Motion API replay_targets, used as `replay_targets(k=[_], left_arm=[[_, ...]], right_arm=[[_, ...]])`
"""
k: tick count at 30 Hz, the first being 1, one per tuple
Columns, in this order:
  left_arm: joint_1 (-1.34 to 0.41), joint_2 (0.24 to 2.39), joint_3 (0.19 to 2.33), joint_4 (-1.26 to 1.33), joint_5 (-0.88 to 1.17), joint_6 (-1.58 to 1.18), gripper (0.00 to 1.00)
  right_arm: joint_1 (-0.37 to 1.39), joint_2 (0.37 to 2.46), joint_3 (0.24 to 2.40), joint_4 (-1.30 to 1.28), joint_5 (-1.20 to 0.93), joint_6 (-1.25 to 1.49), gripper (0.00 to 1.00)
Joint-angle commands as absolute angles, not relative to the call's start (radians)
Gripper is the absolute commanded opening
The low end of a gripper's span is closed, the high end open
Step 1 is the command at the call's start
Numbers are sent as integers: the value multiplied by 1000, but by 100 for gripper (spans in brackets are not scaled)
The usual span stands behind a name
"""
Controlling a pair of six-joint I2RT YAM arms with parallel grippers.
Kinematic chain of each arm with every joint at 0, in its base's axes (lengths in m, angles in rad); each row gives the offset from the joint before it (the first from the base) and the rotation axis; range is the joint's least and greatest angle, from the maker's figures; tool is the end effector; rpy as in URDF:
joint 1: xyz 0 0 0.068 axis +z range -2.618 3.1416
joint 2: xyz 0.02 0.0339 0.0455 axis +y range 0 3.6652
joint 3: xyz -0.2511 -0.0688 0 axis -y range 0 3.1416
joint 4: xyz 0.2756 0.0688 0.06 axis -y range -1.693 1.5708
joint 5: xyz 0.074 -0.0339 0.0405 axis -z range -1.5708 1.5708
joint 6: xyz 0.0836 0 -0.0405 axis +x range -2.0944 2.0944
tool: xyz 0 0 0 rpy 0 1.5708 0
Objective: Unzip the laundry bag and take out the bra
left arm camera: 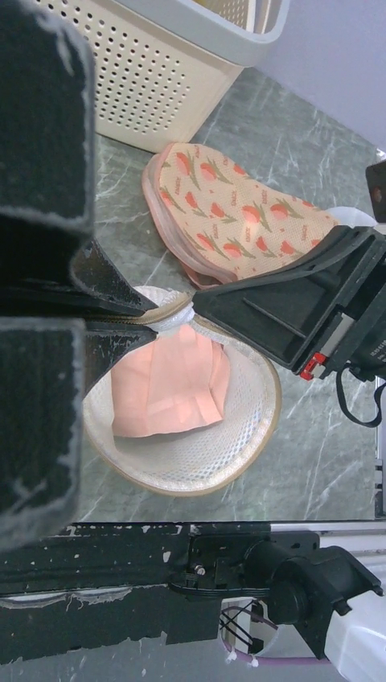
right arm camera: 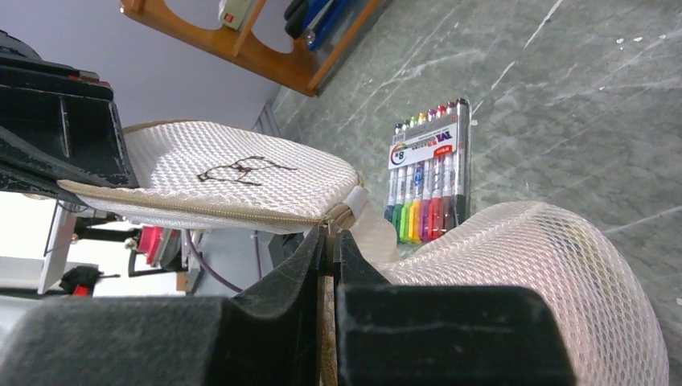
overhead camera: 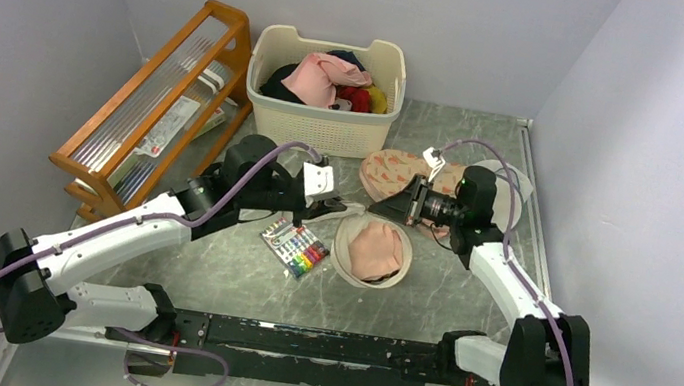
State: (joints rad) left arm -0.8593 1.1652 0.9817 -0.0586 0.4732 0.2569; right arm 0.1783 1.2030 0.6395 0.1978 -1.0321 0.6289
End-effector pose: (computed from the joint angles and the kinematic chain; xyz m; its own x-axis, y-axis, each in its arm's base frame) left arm 0.1977 -0.2876 0.3174 0.0933 0.2382 -0.9667 0.9712 0.1919 0.1410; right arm 0.2864 0.1245 0.2095 -0.8022 0.1621 -0.5746 -0.5045 0.3306 0.7976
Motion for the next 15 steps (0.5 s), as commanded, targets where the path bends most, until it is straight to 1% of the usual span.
replay_targets(k=[1, 2, 4, 6, 9, 12, 15], left_arm=[[-862, 1172, 1007, 0, 509, 239, 7], [-861, 1182, 1021, -12, 491, 231, 7], [-858, 1203, 1043, -35, 456, 210, 7], [-848, 1222, 1062, -52, 416, 187, 7], [-811, 1253, 1091, -72, 372, 146, 7], [-759, 1290, 1125, -90, 385, 92, 7], [-725, 1317, 1141, -97, 398, 52, 7]], right_arm=[[182, 1219, 637, 197, -996, 588, 0], [181, 1213, 652, 149, -967, 558, 0], [182, 1199, 688, 17, -892, 490, 5], [182, 1184, 729, -96, -822, 431, 13], [184, 1146, 793, -251, -692, 361, 33], [184, 1097, 837, -356, -575, 334, 54], [196, 1058, 865, -423, -509, 333, 68]])
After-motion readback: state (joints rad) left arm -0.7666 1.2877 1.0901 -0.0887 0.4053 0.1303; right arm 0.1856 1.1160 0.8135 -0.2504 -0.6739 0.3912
